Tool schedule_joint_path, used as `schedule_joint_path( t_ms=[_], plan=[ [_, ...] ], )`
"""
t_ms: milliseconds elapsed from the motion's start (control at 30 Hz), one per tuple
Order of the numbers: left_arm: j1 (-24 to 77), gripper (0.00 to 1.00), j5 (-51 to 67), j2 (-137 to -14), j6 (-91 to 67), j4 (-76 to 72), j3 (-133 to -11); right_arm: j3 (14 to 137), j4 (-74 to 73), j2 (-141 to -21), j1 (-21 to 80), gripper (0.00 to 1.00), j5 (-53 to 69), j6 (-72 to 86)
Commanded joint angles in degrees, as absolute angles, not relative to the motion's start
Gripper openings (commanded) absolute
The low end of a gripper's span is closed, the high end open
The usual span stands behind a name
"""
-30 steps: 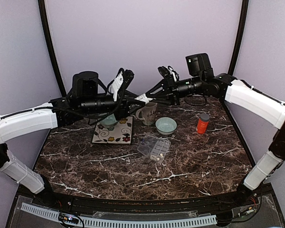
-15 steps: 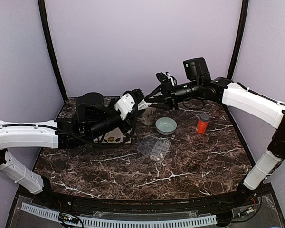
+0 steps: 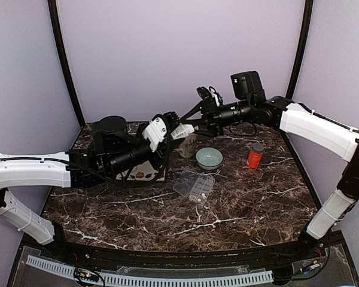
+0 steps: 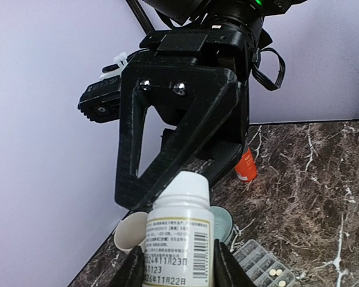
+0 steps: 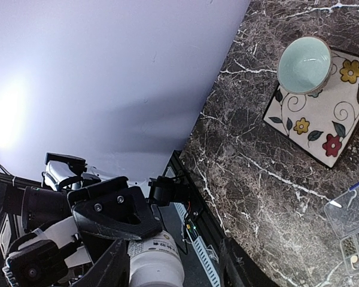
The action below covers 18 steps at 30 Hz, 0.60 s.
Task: Sort the pills into containers
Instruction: Screw the lid of the pill bottle onto the pill bottle.
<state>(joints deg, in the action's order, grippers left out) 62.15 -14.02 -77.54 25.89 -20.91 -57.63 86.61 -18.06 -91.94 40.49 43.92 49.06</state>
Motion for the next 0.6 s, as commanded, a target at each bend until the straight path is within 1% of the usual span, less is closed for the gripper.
schedule_joint_path(
  t_ms=[0,133,300,400,567],
  plan=[
    [59.9,0.00,-6.1,-73.3,20.0,-19.7,-59.8,87.2,-16.5,-89.8,40.4,0.51,40.6,45.8],
    [57.7,0.00,-2.9,-73.1,16.0,-16.2,-60.7,87.5,-16.6,-87.7,40.3,0.53,39.1,43.3],
    [52.4,0.00,6.1,-73.4,8.6,-12.7,-62.2,87.5,-18.9,-85.0,40.2,0.54,35.8,38.3],
    [48.4,0.00,13.7,-74.5,3.8,-10.6,-63.5,87.1,-20.1,-83.6,40.2,0.54,34.2,34.8],
    [43.2,0.00,31.2,-78.8,-3.5,-6.9,-68.4,85.2,-20.4,-82.0,40.2,0.54,33.5,29.9]
  ],
)
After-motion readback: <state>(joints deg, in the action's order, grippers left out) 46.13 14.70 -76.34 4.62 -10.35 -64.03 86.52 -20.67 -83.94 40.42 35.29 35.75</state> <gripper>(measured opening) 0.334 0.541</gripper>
